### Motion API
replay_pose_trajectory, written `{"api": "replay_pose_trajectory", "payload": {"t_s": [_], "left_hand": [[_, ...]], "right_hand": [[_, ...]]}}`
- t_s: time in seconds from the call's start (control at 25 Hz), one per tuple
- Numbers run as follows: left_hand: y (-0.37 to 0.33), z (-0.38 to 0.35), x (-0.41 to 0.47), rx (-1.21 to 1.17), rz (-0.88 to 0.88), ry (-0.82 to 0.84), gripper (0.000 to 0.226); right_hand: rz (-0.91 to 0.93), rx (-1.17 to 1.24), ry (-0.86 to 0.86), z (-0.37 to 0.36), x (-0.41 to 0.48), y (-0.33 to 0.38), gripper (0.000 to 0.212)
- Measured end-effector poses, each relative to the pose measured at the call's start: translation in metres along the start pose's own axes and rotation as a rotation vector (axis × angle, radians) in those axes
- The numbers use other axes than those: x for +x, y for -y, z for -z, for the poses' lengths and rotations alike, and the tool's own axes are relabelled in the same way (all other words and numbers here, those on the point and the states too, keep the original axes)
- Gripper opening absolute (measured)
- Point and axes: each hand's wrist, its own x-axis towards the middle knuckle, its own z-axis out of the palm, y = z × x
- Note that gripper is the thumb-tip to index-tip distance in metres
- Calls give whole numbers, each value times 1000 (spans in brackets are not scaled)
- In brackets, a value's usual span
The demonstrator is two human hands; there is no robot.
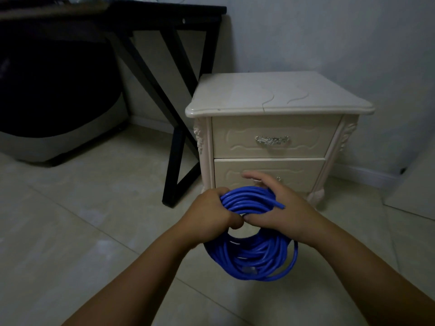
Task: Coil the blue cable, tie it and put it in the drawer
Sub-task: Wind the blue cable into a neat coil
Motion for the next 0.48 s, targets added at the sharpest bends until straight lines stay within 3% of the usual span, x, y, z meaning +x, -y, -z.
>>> {"api": "replay_pose_trajectory", "payload": {"t_s": [0.12, 0.28, 0.4, 0.48], "left_hand": [[2, -2, 1, -123, 58, -40, 28], [-3, -3, 8, -196, 99, -64, 31], [-7, 7, 14, -270, 109, 167, 31], [-8, 12, 21, -323, 128, 245, 35]], "right_hand": [[-30, 174, -54, 3, 0, 8, 49], [-57, -61, -301, -11, 17, 8, 20], [-16, -76, -380, -13, 23, 1, 29], [19, -98, -305, -8, 32, -3, 36]]}}
